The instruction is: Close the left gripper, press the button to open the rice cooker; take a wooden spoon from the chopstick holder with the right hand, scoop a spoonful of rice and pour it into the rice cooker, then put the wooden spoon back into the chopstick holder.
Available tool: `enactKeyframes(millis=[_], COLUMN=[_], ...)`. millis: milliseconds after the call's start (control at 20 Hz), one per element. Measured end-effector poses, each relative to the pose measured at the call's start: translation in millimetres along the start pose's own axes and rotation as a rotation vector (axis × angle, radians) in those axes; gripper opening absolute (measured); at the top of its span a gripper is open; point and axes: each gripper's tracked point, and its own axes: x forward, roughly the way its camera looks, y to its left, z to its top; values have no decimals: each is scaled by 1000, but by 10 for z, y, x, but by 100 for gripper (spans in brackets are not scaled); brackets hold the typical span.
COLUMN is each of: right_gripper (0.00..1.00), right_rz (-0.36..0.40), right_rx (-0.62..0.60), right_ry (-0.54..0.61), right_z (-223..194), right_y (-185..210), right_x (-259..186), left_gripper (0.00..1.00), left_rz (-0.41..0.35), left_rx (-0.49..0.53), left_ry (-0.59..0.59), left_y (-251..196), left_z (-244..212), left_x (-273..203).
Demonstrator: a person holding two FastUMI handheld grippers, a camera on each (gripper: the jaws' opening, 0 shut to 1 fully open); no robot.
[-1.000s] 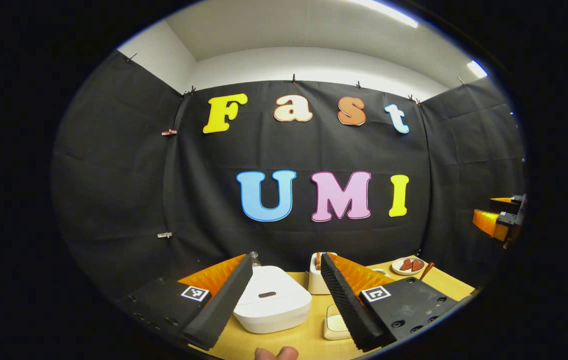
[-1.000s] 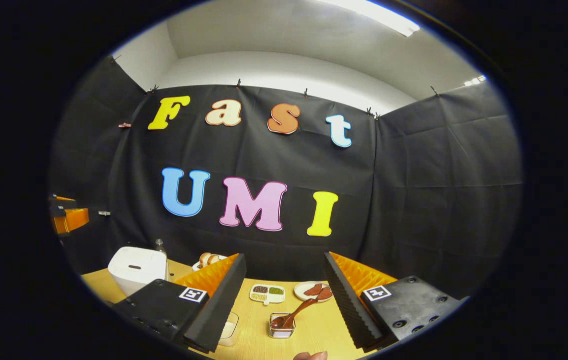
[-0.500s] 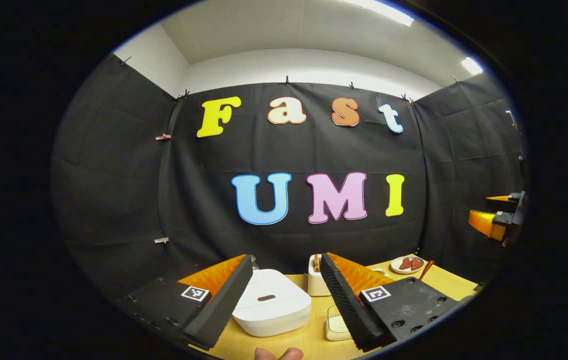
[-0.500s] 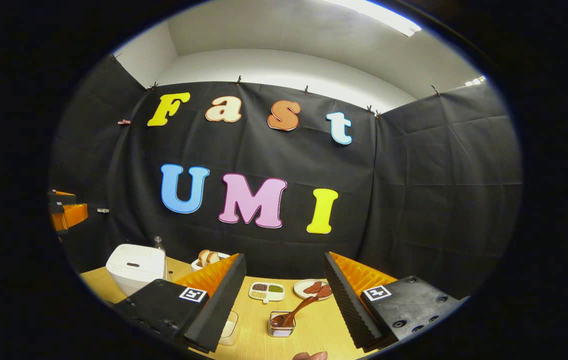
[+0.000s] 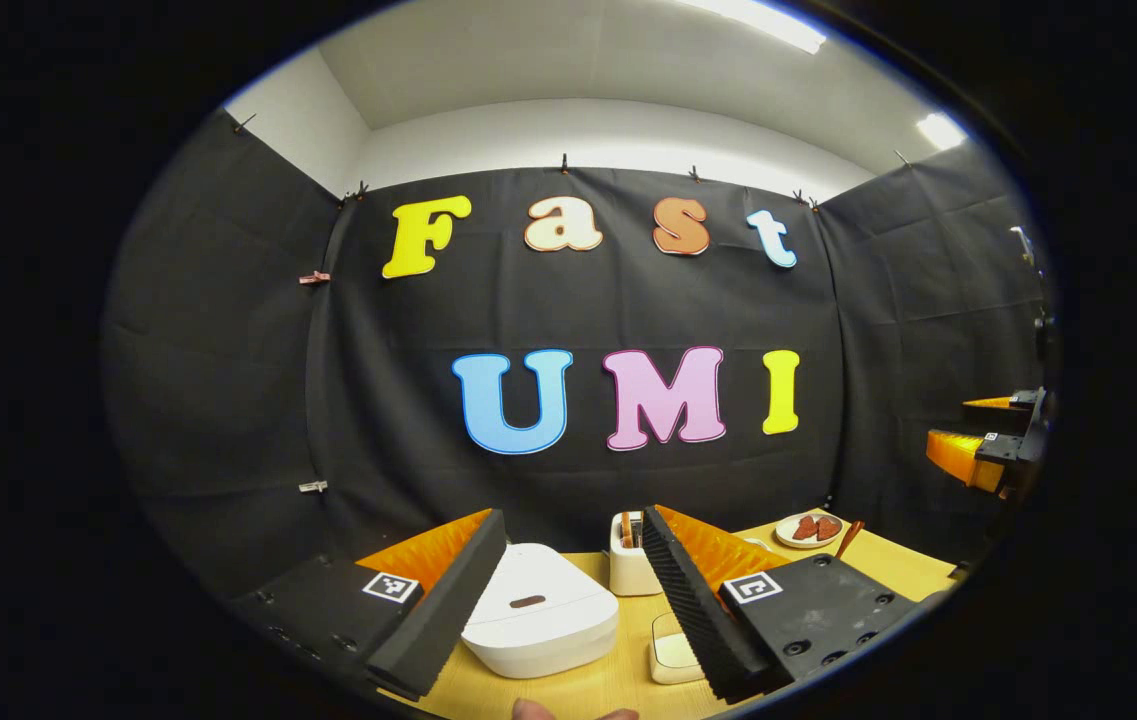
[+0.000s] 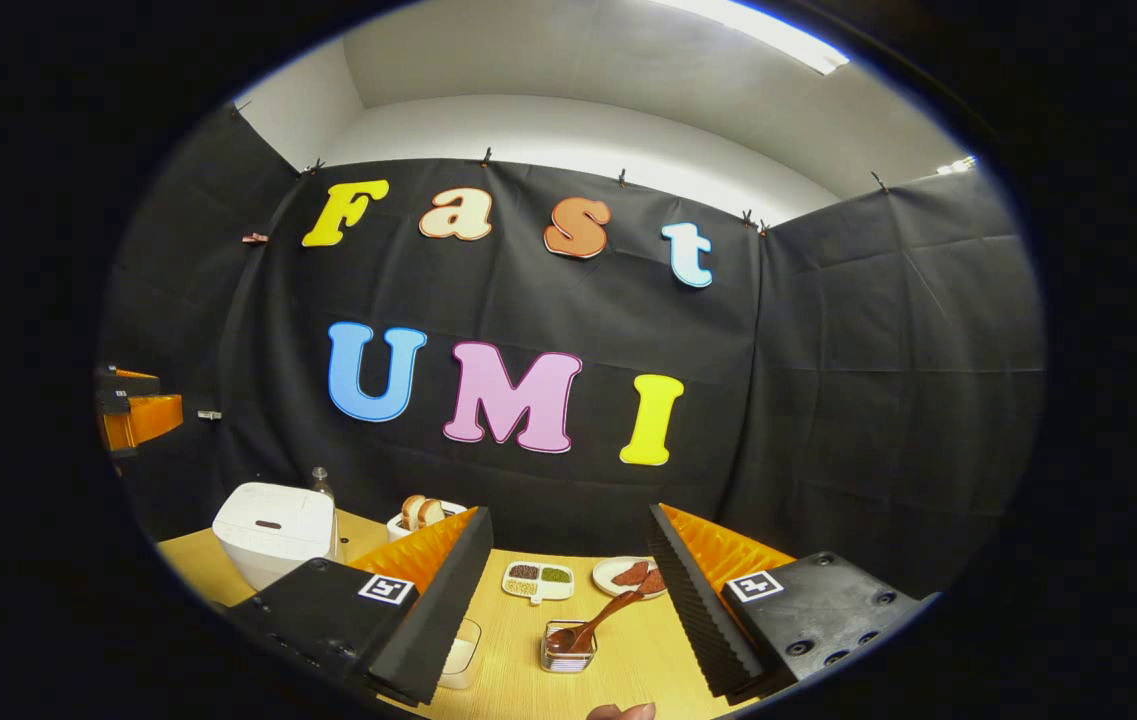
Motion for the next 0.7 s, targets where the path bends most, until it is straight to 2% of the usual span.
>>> enactKeyframes(millis=[150, 200, 400, 450, 500, 700], right_gripper=[97, 97, 97, 97, 97, 97], right_rz=[-7, -10, -21, -25, -28, -46], right_rx=[1, 6, -4, -11, -16, -33], right_ry=[9, 14, 7, 6, 6, 12], right_z=[-27, -40, -39, -42, -47, -102], right_y=[-22, -28, -58, -73, -85, -168], right_x=[25, 24, 60, 59, 69, 77], left_gripper=[88, 81, 29, 17, 8, 7], left_rz=[-25, -32, -92, -122, -170, -229], left_rx=[-7, -7, -24, -47, -71, -25], left_ry=[-12, -13, -24, -34, -42, -9], left_y=[-31, -29, -67, -119, -198, -107], left_z=[19, 25, 54, 76, 107, -50], left_x=[12, 31, 110, 160, 168, 359])
